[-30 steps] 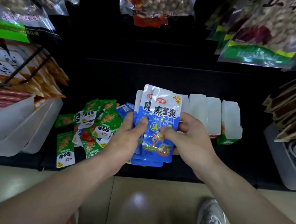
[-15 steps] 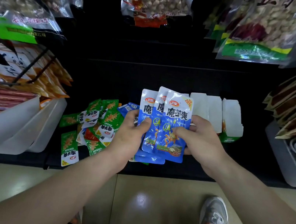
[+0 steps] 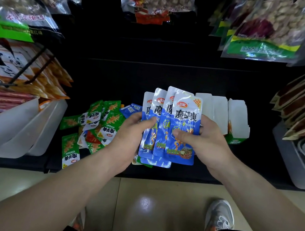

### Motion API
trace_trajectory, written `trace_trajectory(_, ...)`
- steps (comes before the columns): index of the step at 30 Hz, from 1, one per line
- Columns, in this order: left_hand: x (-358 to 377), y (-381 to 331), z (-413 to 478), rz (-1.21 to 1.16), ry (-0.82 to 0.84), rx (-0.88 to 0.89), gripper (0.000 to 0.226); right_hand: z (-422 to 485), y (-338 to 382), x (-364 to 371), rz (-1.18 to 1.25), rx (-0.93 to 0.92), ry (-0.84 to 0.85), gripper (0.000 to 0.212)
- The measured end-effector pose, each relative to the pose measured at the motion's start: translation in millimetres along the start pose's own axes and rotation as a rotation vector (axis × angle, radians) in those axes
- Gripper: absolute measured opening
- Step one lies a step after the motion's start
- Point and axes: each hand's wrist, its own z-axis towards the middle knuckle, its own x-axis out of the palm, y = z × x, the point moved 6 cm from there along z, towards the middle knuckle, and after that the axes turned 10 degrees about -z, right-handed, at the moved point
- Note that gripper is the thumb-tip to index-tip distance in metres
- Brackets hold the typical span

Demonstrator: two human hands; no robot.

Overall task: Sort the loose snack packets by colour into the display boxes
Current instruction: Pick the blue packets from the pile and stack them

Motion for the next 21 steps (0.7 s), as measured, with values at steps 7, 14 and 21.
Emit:
trace_trajectory(7, -1, -2, -2, 0.111, 0.129, -0.016, 0.036, -1, -2, -3, -0.042, -0.018, 0.007, 0.032)
trace_trajectory(14, -5, -5, -8, 0.112, 0.134, -0.016, 0.037, 3, -3, -1, -0.046, -0.023, 0.022, 0.038)
trace_trajectory(21, -7, -8, -12, 0.054, 0.104, -0.067, 0.024, 8, -6, 7, -0.024, -0.007, 0.060, 0.038)
